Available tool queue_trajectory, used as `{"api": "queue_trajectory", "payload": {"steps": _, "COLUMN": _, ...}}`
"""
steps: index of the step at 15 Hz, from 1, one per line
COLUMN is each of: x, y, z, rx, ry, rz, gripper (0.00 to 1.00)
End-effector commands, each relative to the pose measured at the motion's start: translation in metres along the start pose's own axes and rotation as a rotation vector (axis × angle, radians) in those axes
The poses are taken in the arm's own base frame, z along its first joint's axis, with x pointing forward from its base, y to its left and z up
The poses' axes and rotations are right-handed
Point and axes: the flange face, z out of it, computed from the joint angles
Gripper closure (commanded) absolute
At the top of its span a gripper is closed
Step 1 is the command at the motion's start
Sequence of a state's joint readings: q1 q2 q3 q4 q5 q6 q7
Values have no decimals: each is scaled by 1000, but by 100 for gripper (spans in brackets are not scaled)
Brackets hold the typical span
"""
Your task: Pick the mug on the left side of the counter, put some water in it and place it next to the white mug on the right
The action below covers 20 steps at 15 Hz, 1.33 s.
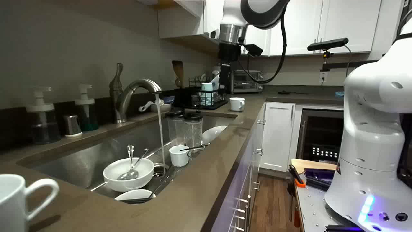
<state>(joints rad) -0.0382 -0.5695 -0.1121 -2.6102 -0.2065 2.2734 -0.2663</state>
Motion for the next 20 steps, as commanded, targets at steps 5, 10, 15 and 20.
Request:
{"api": "queue_trajectory", "payload": {"steps": 5, "x": 0, "y": 0, "z": -1, "rx": 1, "ry": -1, "rz": 0, "gripper": 0}}
{"api": "queue_trajectory", "payload": {"steps": 10, "x": 0, "y": 0, "z": -1, "rx": 1, "ry": -1, "rz": 0, "gripper": 0}}
{"api": "queue_trajectory", "payload": {"steps": 15, "x": 50, "y": -15, "z": -9, "rx": 1, "ry": -5, "rz": -102, "gripper": 0}}
{"api": "queue_trajectory", "payload": {"steps": 20, "x": 131, "y": -45, "z": -10, "rx": 14, "ry": 13, "rz": -281, "gripper": 0}}
